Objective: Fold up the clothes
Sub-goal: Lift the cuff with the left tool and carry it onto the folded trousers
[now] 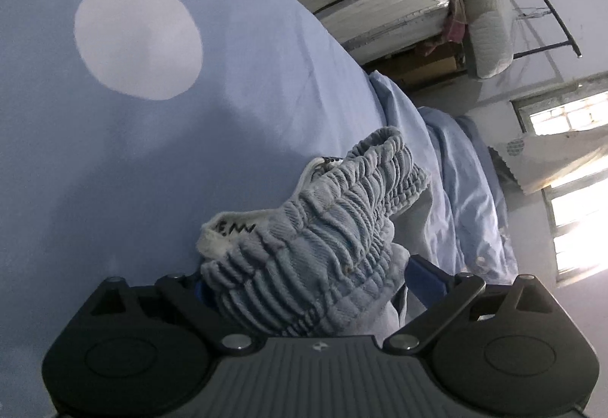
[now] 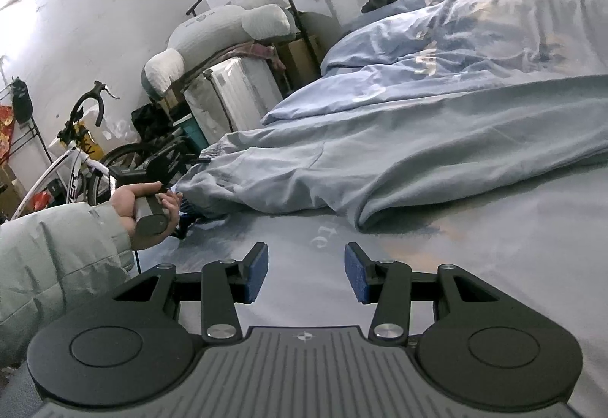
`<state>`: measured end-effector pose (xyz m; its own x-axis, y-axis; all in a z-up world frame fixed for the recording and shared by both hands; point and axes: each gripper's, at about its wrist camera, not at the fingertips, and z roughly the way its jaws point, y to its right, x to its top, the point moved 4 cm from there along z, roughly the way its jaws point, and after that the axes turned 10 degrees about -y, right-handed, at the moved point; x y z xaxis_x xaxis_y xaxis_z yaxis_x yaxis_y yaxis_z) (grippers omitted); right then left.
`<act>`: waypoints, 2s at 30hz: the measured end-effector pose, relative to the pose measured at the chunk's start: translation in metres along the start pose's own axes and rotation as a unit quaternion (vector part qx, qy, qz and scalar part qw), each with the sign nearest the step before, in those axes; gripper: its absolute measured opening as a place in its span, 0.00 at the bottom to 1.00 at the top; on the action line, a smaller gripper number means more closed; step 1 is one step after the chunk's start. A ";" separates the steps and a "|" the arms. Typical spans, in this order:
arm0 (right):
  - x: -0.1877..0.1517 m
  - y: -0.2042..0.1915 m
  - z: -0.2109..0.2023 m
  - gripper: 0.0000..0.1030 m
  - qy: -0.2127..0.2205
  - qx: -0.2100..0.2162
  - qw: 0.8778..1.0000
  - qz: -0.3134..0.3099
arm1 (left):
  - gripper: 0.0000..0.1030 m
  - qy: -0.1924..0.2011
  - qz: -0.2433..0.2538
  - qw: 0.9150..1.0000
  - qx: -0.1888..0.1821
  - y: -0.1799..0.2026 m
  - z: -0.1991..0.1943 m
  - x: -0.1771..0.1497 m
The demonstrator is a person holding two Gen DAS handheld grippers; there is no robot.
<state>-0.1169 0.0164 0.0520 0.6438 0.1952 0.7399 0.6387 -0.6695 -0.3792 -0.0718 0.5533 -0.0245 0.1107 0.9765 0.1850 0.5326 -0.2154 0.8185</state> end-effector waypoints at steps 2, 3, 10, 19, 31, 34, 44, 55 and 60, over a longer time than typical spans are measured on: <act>0.000 0.002 -0.001 0.46 0.001 -0.001 1.000 0.003 | 0.61 0.007 0.010 1.000 0.016 0.002 -0.001 -0.001; 0.000 0.003 -0.002 0.46 0.002 -0.001 1.000 0.004 | 0.58 0.008 0.019 1.000 0.021 0.004 -0.002 -0.002; 0.005 0.012 -0.012 0.46 0.015 -0.001 1.000 0.015 | 0.38 0.044 0.107 0.993 0.013 0.057 -0.028 -0.013; 0.012 0.030 -0.044 0.46 0.047 -0.003 0.998 0.034 | 0.34 0.080 0.324 0.943 0.000 0.196 -0.042 -0.086; 0.022 0.078 -0.131 0.52 0.073 -0.029 0.997 0.001 | 0.32 -0.008 0.483 0.876 0.006 0.295 0.041 -0.291; 0.022 0.095 -0.145 0.52 0.094 -0.028 0.995 0.002 | 0.30 -0.033 0.519 0.853 0.038 0.287 0.075 -0.350; 0.030 0.148 -0.173 0.52 0.133 -0.023 0.988 0.079 | 0.37 0.020 0.612 0.778 0.143 0.285 0.126 -0.464; 0.047 0.191 -0.194 0.52 0.169 -0.061 0.979 0.096 | 0.72 -0.042 0.685 0.722 0.085 0.280 0.127 -0.513; 0.059 0.215 -0.193 0.53 0.181 -0.069 0.976 0.096 | 0.76 -0.062 0.664 0.745 0.031 0.284 0.102 -0.504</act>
<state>-0.0230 -0.2546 0.1217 0.5393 -0.1928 0.8198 0.4416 -0.7641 -0.4703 0.1090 0.0009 0.0593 0.6493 -0.1027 0.7536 -0.0783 -0.9946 -0.0682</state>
